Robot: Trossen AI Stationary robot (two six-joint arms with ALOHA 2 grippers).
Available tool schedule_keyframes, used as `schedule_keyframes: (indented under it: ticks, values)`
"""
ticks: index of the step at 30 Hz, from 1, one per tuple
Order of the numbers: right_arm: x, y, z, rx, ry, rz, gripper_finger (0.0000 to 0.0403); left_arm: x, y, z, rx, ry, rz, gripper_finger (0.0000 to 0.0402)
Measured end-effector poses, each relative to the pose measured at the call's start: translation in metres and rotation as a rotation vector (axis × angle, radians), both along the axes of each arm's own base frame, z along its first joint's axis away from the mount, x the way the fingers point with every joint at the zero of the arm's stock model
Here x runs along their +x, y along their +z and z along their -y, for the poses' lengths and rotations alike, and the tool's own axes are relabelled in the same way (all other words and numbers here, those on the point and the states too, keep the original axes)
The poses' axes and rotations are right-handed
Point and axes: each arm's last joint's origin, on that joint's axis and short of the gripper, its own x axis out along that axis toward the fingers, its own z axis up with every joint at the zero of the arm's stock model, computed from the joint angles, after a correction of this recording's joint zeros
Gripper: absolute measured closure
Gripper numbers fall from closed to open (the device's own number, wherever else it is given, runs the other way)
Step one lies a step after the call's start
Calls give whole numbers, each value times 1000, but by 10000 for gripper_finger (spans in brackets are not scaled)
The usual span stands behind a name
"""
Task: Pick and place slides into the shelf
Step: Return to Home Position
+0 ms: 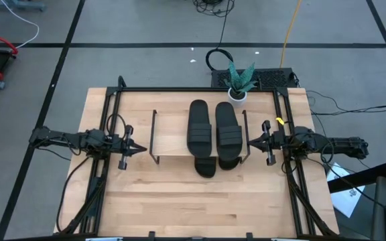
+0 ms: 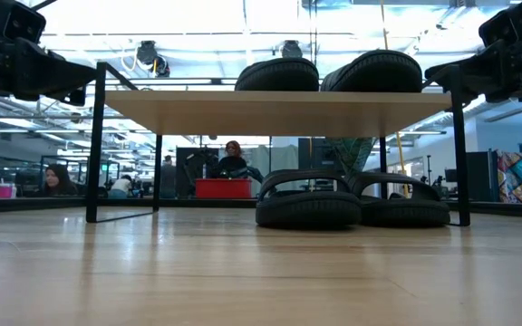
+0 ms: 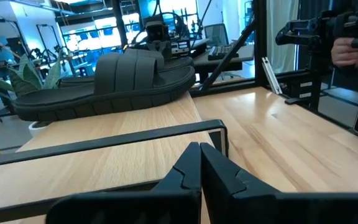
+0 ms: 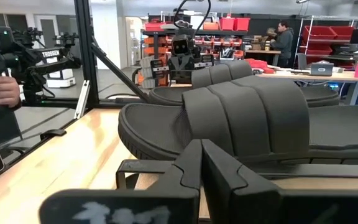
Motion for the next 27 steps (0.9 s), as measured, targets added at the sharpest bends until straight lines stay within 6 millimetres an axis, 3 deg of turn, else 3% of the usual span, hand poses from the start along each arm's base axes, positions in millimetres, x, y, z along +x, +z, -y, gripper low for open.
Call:
schedule_keyframes:
  ticks: [4, 13, 18, 27]
  values:
    - [0, -2, 0, 4, 1, -20, 403, 1, -1, 0, -53, 3, -23, 400]
    - [0, -3, 0, 17, 6, -30, 403, 8, -10, -2, 93, 100, -116, 401]
    - [-1, -1, -4, -5, 132, -13, 403, 6, -7, -3, 131, 137, -75, 401]
    - [-1, 0, -6, -6, 190, 0, 403, 3, -2, -4, 129, 153, -21, 401]
